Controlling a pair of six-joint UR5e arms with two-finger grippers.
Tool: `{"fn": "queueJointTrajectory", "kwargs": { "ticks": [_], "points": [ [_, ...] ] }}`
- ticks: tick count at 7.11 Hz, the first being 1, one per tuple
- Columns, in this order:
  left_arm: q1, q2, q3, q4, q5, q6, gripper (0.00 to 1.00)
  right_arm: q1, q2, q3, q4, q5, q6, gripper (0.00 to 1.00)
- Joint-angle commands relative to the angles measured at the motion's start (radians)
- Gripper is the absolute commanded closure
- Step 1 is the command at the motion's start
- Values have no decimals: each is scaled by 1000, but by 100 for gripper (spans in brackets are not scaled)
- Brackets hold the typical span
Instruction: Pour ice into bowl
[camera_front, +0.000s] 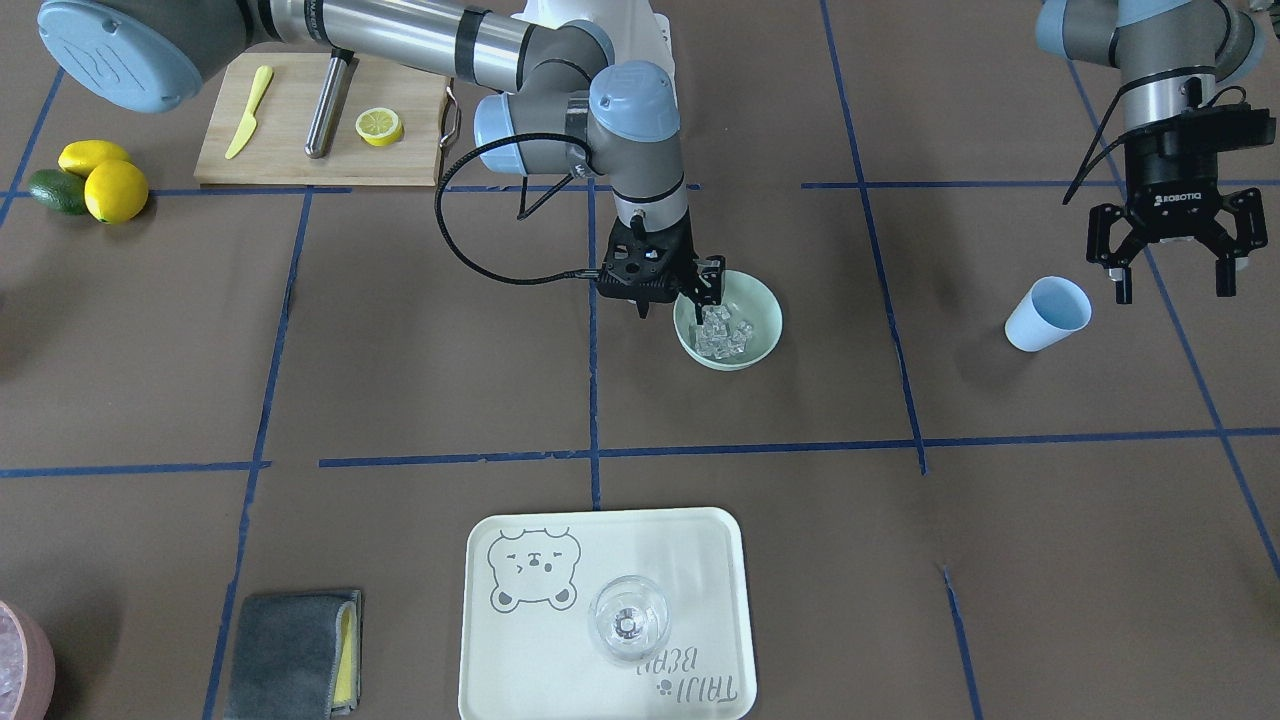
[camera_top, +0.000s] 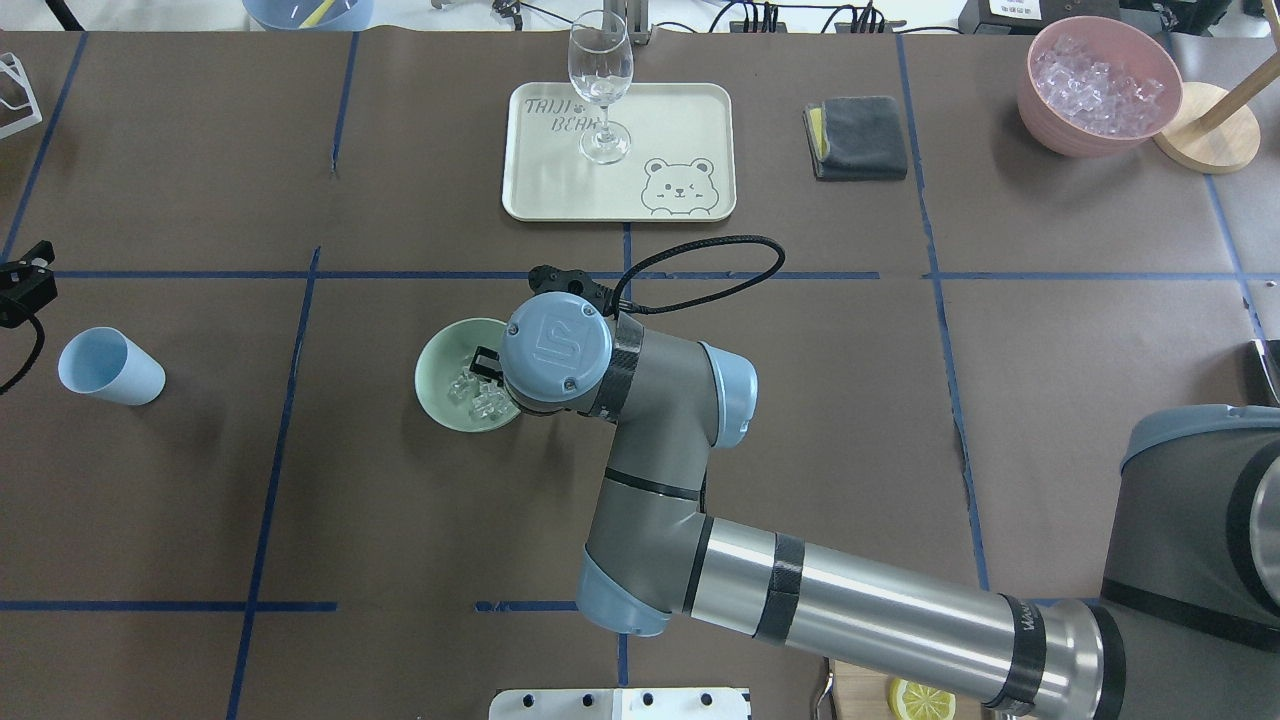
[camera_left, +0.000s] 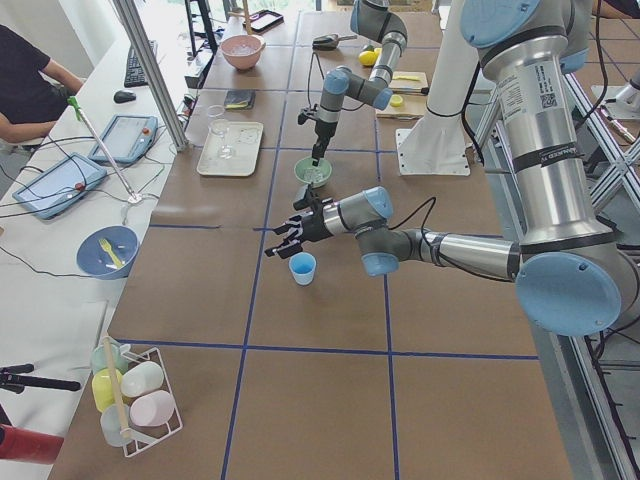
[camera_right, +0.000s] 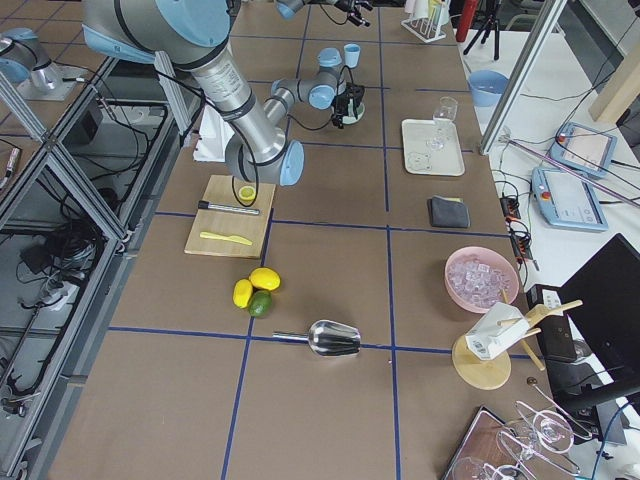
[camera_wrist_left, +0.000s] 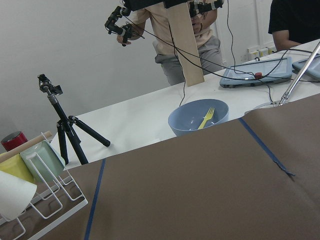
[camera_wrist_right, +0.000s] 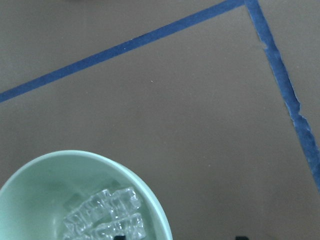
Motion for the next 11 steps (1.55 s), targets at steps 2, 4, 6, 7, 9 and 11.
{"fn": "queueJointTrajectory", "kwargs": {
  "ticks": [2, 4, 6, 7, 9, 11],
  "points": [
    [-116, -16, 6, 135, -124, 189, 0, -2, 1, 10, 4, 4, -52, 100],
    [-164, -36, 16, 194, -206, 312, 0, 22, -11, 69, -6, 24, -57, 100],
    [-339, -95, 16, 347, -471, 546, 0, 73, -119, 286, -62, 65, -58, 100],
    [-374, -103, 15, 431, -531, 572, 0, 94, -201, 419, -125, 87, -73, 100],
    [-449, -117, 15, 528, -748, 592, 0, 196, -337, 564, -163, 189, -161, 100],
    [-591, -153, 20, 699, -922, 738, 0, 310, -504, 672, -156, 306, -292, 100]
  ]
}}
